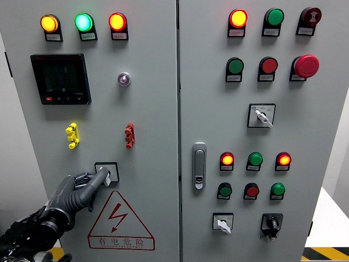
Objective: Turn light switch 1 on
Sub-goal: 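Twist the rotary switch knob clockwise with the left hand, then hold the turned knob with the left hand while the lamp lights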
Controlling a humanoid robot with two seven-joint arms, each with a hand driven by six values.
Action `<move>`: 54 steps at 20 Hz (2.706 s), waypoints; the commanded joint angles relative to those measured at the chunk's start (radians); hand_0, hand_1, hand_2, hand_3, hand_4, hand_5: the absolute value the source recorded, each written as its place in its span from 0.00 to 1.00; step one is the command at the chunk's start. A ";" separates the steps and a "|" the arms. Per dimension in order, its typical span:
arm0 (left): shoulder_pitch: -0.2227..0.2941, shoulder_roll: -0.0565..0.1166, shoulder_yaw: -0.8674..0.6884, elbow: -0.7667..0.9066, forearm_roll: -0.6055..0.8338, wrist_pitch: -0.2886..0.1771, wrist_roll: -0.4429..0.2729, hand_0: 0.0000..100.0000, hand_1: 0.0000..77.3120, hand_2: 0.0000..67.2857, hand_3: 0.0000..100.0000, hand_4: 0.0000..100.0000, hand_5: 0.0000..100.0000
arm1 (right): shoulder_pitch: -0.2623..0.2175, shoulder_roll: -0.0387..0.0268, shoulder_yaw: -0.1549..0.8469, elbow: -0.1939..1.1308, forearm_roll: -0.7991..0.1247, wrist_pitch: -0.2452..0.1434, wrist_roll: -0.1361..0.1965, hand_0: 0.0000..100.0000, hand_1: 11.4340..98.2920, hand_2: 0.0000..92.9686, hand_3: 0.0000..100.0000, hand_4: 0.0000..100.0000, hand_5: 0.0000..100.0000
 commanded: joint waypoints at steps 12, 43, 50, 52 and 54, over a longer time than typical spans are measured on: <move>-0.003 0.000 0.006 0.000 0.000 0.000 0.001 1.00 0.69 0.80 0.99 1.00 0.97 | 0.000 0.0011 0.000 0.000 0.000 0.000 0.000 0.00 0.10 0.00 0.20 0.19 0.11; 0.009 -0.009 0.009 -0.012 -0.012 0.000 0.000 0.85 0.68 0.76 0.93 1.00 0.93 | 0.000 -0.0004 0.000 0.000 0.000 0.000 0.000 0.00 0.10 0.00 0.20 0.19 0.11; 0.012 -0.010 0.015 -0.013 -0.015 0.000 0.000 0.18 0.61 0.75 0.94 1.00 0.92 | 0.000 -0.0004 -0.001 0.000 0.000 0.000 0.000 0.00 0.10 0.00 0.20 0.19 0.11; 0.012 -0.010 0.015 -0.013 -0.015 -0.002 0.000 0.05 0.62 0.75 0.94 1.00 0.92 | 0.000 0.0011 0.000 0.000 0.000 0.000 0.000 0.00 0.09 0.00 0.20 0.19 0.11; 0.012 -0.010 0.015 -0.013 -0.015 -0.002 0.000 0.00 0.63 0.75 0.94 1.00 0.92 | 0.000 -0.0004 0.000 0.000 0.000 -0.001 0.000 0.00 0.09 0.00 0.20 0.19 0.11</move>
